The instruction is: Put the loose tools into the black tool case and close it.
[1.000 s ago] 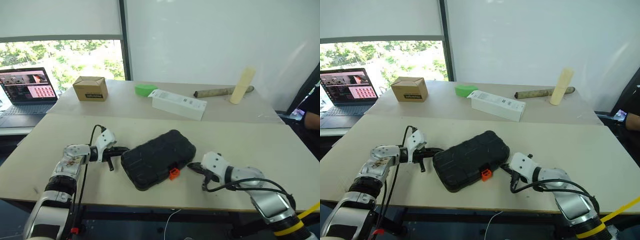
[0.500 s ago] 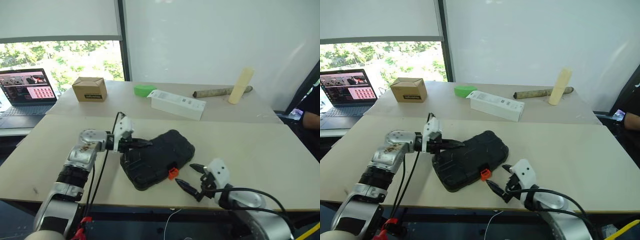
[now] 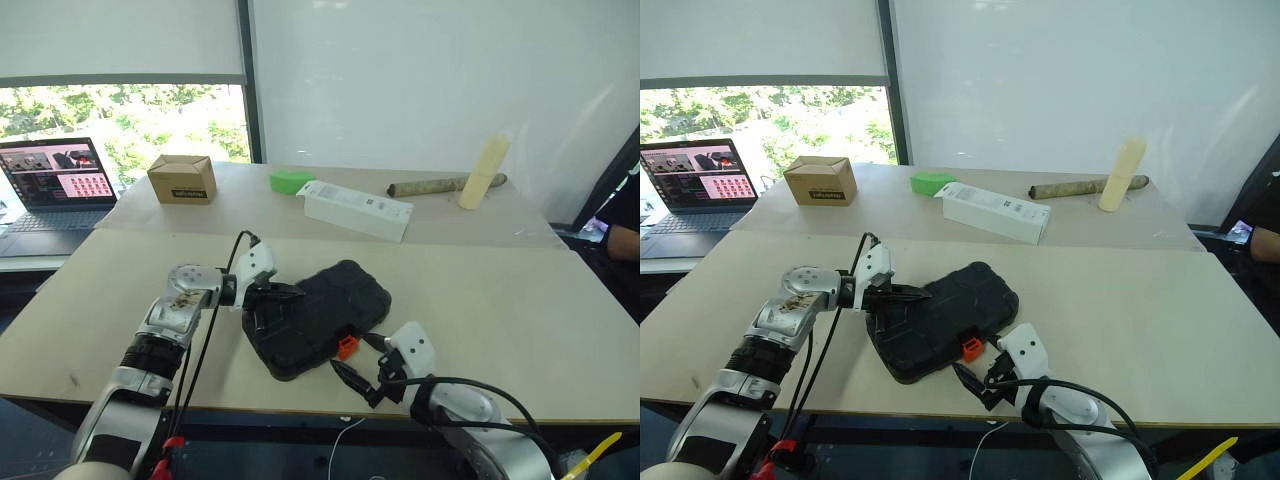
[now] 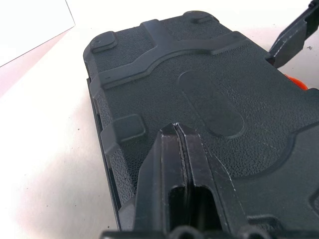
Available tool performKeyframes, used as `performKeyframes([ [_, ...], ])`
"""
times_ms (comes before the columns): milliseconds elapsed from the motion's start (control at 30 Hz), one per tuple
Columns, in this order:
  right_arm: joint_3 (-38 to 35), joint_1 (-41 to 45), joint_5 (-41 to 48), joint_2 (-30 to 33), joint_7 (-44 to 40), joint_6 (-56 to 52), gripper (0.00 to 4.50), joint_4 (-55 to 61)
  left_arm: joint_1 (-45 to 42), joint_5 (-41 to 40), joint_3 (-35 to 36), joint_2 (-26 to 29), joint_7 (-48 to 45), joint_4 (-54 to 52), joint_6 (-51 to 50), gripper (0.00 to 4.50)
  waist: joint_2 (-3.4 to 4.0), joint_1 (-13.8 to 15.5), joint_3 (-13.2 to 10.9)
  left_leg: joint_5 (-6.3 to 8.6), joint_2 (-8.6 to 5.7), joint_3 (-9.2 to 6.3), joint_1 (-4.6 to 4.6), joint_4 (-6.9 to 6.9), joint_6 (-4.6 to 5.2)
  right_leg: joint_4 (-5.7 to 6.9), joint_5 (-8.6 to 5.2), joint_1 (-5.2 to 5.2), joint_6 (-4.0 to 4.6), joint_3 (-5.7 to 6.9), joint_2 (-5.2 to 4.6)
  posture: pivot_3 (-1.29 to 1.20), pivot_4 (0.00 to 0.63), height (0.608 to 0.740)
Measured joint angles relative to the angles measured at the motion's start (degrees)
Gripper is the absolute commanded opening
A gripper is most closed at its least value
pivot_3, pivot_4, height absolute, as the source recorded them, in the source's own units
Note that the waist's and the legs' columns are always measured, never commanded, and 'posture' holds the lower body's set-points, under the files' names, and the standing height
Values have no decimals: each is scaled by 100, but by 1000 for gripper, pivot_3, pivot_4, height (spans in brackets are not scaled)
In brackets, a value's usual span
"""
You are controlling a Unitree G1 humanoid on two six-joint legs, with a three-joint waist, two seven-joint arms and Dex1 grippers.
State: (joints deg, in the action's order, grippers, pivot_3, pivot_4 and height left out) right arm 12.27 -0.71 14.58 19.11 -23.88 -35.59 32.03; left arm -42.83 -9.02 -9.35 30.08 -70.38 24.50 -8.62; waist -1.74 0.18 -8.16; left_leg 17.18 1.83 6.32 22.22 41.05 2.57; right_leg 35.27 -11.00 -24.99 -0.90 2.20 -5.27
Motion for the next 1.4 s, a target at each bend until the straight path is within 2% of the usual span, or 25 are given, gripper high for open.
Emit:
performKeyframes([
  [33, 57, -8, -38, -8, 28, 1, 4471, -11, 0, 3, -1, 0, -1, 0, 0, 0, 0, -1, 0, 0, 0, 0, 0, 0, 0, 0, 0, 0, 0, 0, 0, 0, 150, 740],
  [133, 81, -4, -98, -67, 73, 18, 3787, -94, 0, 15, -6, 0, -5, 1, 6, 0, 0, -1, 1, 0, 0, 0, -1, 0, 0, 0, 0, 1, 0, 0, 0, 0, 150, 740],
  [167, 78, 11, -107, -86, 94, 21, 3331, -147, -1, 21, -8, 0, -7, 3, 9, 0, 0, -1, 2, 0, 0, 0, -2, 0, 0, 0, 0, 1, 0, 0, 0, 0, 150, 740],
  [367, 70, 86, -212, -171, 146, 83, 1306, -337, -1, 40, -20, 0, -2, 2, 12, 0, 3, -3, 6, 0, 0, 0, -3, 0, 0, 0, 0, 2, 0, 0, 0, 0, 150, 740],
  [400, 74, 90, -219, -177, 145, 93, 1168, -345, -1, 41, -23, -1, 0, 2, 12, 0, 3, -3, 7, 0, 1, 0, -3, -1, 0, 0, 0, 2, 0, 0, 0, 0, 150, 740],
  [900, 63, 89, -278, 9, -61, 280, 1165, -335, 28, 249, -163, 4, 17, -9, 257, 0, 10, 3, 15, 3, 0, -2, -7, -2, 4, -4, -1, 7, 0, -1, -1, 0, 150, 740],
  [1400, 26, 265, -227, -121, -216, 508, 1165, -427, 55, 292, -187, 3, 131, -34, 259, 0, 14, -43, 18, 4, 3, -1, -16, -6, 6, -3, -2, 12, 1, -2, 2, 0, 150, 740],
])
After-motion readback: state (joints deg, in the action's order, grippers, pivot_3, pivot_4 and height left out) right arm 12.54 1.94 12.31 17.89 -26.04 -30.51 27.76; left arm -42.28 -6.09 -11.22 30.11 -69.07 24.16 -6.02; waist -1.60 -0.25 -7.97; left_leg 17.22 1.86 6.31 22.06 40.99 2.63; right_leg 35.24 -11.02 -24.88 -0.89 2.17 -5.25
